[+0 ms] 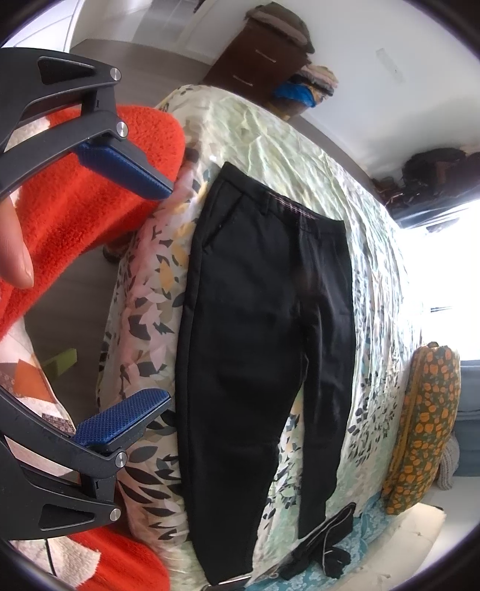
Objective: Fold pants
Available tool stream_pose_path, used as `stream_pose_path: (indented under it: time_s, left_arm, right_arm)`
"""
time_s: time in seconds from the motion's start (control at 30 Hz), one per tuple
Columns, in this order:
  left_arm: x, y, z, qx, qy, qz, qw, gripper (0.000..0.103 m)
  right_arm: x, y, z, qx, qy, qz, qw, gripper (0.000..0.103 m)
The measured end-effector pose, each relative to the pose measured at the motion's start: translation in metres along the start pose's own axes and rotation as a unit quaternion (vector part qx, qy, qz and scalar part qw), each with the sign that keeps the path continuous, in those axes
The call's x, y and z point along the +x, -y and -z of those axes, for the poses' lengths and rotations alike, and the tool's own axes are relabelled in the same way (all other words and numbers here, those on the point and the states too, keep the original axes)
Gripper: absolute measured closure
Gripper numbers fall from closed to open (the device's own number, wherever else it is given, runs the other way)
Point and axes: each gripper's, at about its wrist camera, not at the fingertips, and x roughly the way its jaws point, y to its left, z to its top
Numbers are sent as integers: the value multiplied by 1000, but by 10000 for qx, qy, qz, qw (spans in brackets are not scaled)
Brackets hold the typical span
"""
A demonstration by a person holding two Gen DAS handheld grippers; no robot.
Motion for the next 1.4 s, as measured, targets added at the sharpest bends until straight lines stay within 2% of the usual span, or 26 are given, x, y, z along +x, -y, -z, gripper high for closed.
stream_pose_path:
  time_s: [1.4]
  left_arm:
    - [0,-1,0,2,1,10,10000,1]
  right_arm:
    - [0,-2,0,-31,-17,9,10000,0]
